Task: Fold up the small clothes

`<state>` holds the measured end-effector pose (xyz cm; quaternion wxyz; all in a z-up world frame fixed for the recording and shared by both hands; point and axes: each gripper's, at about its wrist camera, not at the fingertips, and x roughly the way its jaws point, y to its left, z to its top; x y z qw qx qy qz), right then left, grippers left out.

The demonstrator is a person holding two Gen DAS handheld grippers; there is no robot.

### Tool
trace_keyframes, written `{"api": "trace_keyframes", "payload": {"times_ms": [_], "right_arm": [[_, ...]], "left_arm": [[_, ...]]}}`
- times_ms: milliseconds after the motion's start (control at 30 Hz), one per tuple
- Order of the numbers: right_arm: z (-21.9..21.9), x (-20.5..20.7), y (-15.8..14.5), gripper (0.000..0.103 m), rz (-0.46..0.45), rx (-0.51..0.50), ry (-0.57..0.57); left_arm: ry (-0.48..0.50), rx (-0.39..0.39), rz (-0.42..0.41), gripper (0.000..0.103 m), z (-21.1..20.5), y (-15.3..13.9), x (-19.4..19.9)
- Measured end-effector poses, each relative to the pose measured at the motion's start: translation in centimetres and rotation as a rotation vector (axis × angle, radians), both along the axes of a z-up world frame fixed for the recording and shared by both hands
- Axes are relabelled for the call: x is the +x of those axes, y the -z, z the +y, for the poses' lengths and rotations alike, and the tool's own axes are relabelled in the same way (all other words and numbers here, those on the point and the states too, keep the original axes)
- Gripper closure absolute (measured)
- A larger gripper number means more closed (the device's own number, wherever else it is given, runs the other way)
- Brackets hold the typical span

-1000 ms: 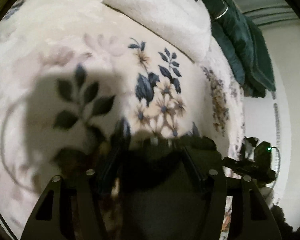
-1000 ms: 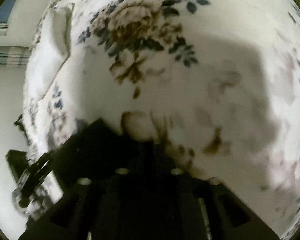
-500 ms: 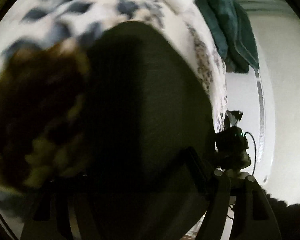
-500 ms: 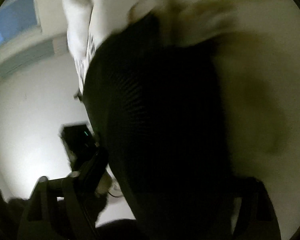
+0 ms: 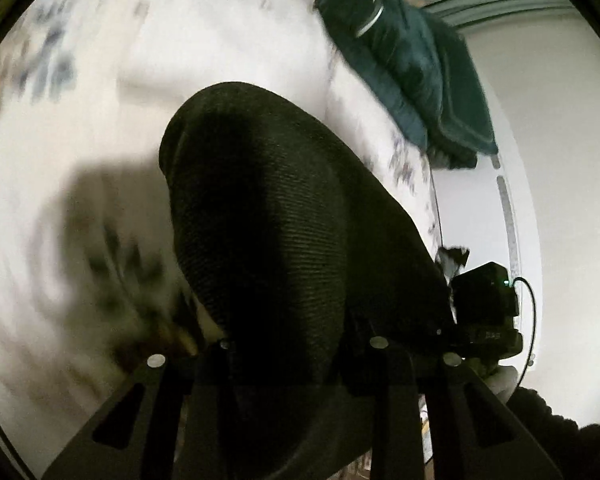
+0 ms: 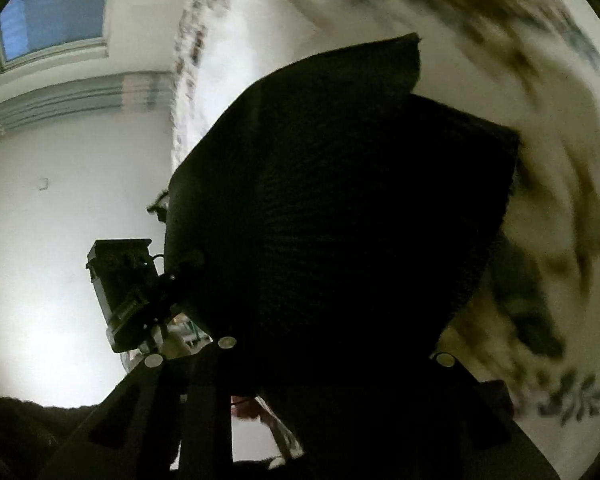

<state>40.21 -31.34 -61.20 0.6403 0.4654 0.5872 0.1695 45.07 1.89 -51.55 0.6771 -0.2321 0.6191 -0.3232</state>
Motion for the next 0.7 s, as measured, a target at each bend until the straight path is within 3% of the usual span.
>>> {"api": "trace_keyframes", "payload": {"times_ms": [100,233,367,500,533,567,600,667,700], "right_arm": [[0.4,5.7,-2.5,0.076,-0.048,-0.03,0.026],[-0.3,15.0,-4.5,0.076,-0.104,-0.069,0.05],[-0.9,23.5,-2.9,0.078,-0.111,-0.121,0.038],[-0.6,29.3,0.7,0.079,-0.046,-0.215,0.031],[-1.2,30.0,1.4,0.078,-0.018,-0.227,0.045],[-1.7,30.2,1.8,0.075,0.004,-0.249,0.055],[-1.8,30.2,1.7,0.072,0.013,-0.271,0.059],[-1.4,29.3,0.9,0.05,0.026,-0.38,0.047],[-1.3,28.2,0.2,0.046,0.024,-0.47,0.028]], "left_arm": [[0.008,-0.002,-0.064,0.079,1.0,-2.3,6.5],[0.005,-0.004,-0.129,0.079,1.4,-3.1,15.2],[-0.017,0.049,-0.149,0.078,1.0,-0.3,23.7],[-0.003,0.177,-0.098,0.073,0.4,5.1,28.4],[0.003,0.197,-0.074,0.067,0.4,6.4,29.2],[0.001,0.214,-0.048,0.052,0.8,7.6,29.9],[-0.002,0.226,-0.049,0.047,1.0,7.9,30.2],[-0.008,0.255,-0.094,0.044,1.8,7.0,29.4],[-0.015,0.279,-0.118,0.038,2.1,6.4,28.9]]}}
